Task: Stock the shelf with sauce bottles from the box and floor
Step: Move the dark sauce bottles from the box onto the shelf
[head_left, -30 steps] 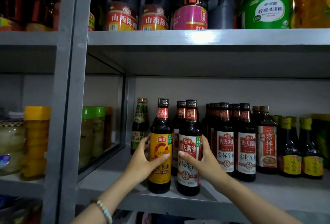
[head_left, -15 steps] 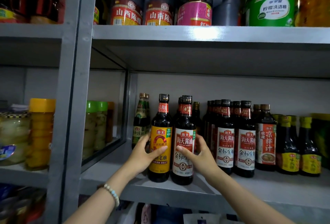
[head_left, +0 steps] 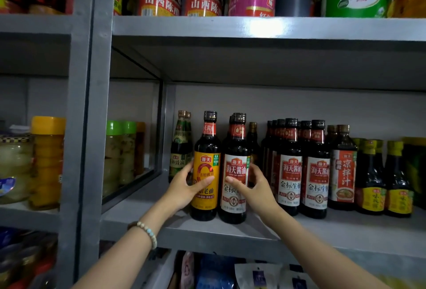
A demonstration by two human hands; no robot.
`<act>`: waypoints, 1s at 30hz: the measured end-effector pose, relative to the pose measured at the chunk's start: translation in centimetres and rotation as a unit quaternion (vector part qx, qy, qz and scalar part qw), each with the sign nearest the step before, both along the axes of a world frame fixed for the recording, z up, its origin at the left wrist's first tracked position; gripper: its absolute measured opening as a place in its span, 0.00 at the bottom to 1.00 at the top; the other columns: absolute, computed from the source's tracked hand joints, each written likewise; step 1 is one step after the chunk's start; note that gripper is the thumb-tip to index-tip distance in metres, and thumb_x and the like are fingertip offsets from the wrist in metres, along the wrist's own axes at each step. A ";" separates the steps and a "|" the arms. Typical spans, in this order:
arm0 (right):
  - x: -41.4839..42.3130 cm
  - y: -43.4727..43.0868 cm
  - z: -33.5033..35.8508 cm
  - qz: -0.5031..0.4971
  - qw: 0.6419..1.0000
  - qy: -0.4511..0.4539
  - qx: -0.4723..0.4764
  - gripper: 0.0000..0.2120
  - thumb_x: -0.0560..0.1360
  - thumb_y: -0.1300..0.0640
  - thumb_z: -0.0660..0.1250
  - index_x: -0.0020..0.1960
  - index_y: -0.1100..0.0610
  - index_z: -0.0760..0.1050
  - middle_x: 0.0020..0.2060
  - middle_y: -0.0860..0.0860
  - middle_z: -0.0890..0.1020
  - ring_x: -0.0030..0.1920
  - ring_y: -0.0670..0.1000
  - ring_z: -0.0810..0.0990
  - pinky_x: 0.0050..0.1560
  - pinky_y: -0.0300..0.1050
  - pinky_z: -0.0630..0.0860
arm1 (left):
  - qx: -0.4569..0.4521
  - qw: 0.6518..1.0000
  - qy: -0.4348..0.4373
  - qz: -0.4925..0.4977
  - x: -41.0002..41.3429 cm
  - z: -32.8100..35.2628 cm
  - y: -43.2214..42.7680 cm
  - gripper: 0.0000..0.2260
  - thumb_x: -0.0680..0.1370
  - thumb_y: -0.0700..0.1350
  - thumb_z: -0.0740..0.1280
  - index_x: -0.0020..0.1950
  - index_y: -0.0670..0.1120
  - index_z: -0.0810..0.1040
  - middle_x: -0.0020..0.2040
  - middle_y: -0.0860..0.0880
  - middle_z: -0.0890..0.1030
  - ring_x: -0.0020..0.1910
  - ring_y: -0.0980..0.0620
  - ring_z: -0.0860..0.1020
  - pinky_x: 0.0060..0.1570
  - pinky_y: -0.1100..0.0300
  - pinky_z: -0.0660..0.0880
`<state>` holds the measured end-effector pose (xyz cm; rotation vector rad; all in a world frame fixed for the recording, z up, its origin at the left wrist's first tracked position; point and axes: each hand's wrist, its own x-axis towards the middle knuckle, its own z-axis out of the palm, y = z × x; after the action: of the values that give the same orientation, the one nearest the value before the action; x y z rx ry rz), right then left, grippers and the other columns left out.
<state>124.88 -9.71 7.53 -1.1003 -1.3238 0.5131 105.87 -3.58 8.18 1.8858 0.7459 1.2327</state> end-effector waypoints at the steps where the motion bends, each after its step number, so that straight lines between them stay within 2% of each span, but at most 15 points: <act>1: 0.0 0.0 0.0 0.000 1.000 -0.001 0.000 0.46 0.56 0.39 0.76 0.70 0.49 0.63 0.58 0.49 0.79 0.58 0.50 0.79 0.57 0.54 0.78 | 0.001 1.000 0.002 0.003 0.0 0.0 0.0 0.27 0.63 0.64 0.71 0.58 0.70 0.64 0.50 0.68 0.72 0.47 0.69 0.73 0.39 0.71 0.69; 4: 0.0 0.1 0.0 -0.002 1.000 -0.001 0.003 0.45 0.57 0.40 0.76 0.69 0.49 0.63 0.57 0.49 0.79 0.56 0.49 0.80 0.53 0.50 0.79 | 0.004 1.000 0.009 0.009 0.0 0.0 -0.2 0.24 0.64 0.64 0.71 0.56 0.70 0.64 0.49 0.69 0.72 0.46 0.70 0.72 0.38 0.72 0.68; 7: -0.1 0.0 0.0 -0.001 1.000 0.001 0.007 0.41 0.58 0.42 0.76 0.67 0.49 0.64 0.55 0.48 0.80 0.55 0.47 0.80 0.48 0.43 0.79 | 0.007 1.000 0.005 0.010 0.1 -0.1 -0.2 0.29 0.64 0.63 0.71 0.63 0.65 0.65 0.52 0.67 0.72 0.48 0.67 0.73 0.39 0.71 0.69; 13: -0.4 -0.4 0.2 -0.004 1.000 -0.001 0.003 0.40 0.60 0.43 0.75 0.68 0.50 0.64 0.55 0.48 0.80 0.54 0.46 0.80 0.47 0.40 0.78 | 0.005 1.000 0.009 0.026 0.3 -0.2 -0.7 0.28 0.65 0.63 0.69 0.63 0.64 0.63 0.49 0.68 0.72 0.46 0.70 0.72 0.38 0.72 0.68; 17: -0.6 -0.7 0.5 -0.007 1.000 -0.018 -0.003 0.35 0.67 0.50 0.75 0.69 0.53 0.63 0.57 0.50 0.79 0.55 0.48 0.79 0.45 0.37 0.77 | 0.013 0.998 -0.005 0.066 0.8 -0.6 -1.1 0.34 0.67 0.62 0.69 0.70 0.54 0.64 0.60 0.55 0.75 0.55 0.57 0.73 0.47 0.64 0.70; 20: -0.7 -1.1 1.0 -0.008 1.000 -0.027 -0.011 0.33 0.70 0.53 0.74 0.69 0.54 0.63 0.59 0.53 0.78 0.56 0.49 0.78 0.49 0.40 0.76 | 0.035 0.990 -0.014 0.134 1.3 -0.9 -2.0 0.33 0.71 0.58 0.70 0.72 0.50 0.63 0.66 0.50 0.73 0.57 0.57 0.71 0.48 0.65 0.69; 23: -0.5 -2.1 1.2 -0.009 0.999 -0.045 -0.023 0.35 0.71 0.53 0.72 0.72 0.54 0.59 0.61 0.49 0.75 0.51 0.42 0.76 0.46 0.33 0.75 | 0.043 0.981 -0.015 0.189 1.6 -1.4 -3.2 0.35 0.72 0.60 0.67 0.74 0.49 0.59 0.71 0.47 0.69 0.67 0.50 0.68 0.62 0.53 0.69; 24: -0.2 -2.6 1.1 -0.012 0.998 -0.049 -0.026 0.36 0.72 0.52 0.72 0.74 0.55 0.57 0.62 0.49 0.74 0.53 0.42 0.75 0.46 0.32 0.74 | 0.053 0.975 -0.006 0.215 1.7 -1.7 -3.8 0.35 0.73 0.61 0.66 0.74 0.49 0.58 0.72 0.47 0.66 0.70 0.48 0.65 0.65 0.50 0.67; 25: 0.2 -3.1 0.9 -0.018 0.998 -0.052 -0.028 0.38 0.72 0.52 0.71 0.75 0.55 0.55 0.65 0.50 0.72 0.57 0.44 0.74 0.51 0.35 0.74 | 0.069 0.968 0.003 0.241 1.7 -2.0 -4.5 0.35 0.73 0.62 0.64 0.75 0.49 0.57 0.73 0.47 0.65 0.71 0.48 0.63 0.67 0.49 0.65; 27: 1.6 -4.6 0.4 -0.036 0.997 -0.068 -0.032 0.39 0.72 0.48 0.70 0.76 0.54 0.53 0.71 0.52 0.66 0.67 0.50 0.69 0.63 0.45 0.72 | 0.110 0.956 0.024 0.270 2.1 -2.6 -6.1 0.32 0.75 0.61 0.61 0.74 0.50 0.57 0.73 0.48 0.64 0.72 0.49 0.61 0.65 0.52 0.63; 28: 2.5 -5.5 0.1 -0.047 0.995 -0.080 -0.033 0.39 0.73 0.47 0.69 0.76 0.53 0.53 0.73 0.52 0.64 0.69 0.51 0.67 0.65 0.48 0.69 | 0.131 0.953 0.039 0.270 2.3 -2.9 -7.0 0.31 0.76 0.60 0.61 0.74 0.50 0.57 0.73 0.49 0.64 0.71 0.49 0.61 0.64 0.54 0.63; 30: 4.6 -7.5 -0.5 -0.064 0.991 -0.108 -0.037 0.38 0.73 0.44 0.68 0.76 0.51 0.53 0.74 0.50 0.62 0.70 0.51 0.66 0.65 0.45 0.67 | 0.165 0.951 0.068 0.252 3.2 -3.5 -8.8 0.29 0.77 0.58 0.61 0.75 0.50 0.57 0.73 0.49 0.64 0.71 0.50 0.60 0.66 0.54 0.62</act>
<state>129.46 -17.17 7.06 -1.3218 -1.4195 0.3576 109.05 -12.40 4.69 2.1421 1.2139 1.6326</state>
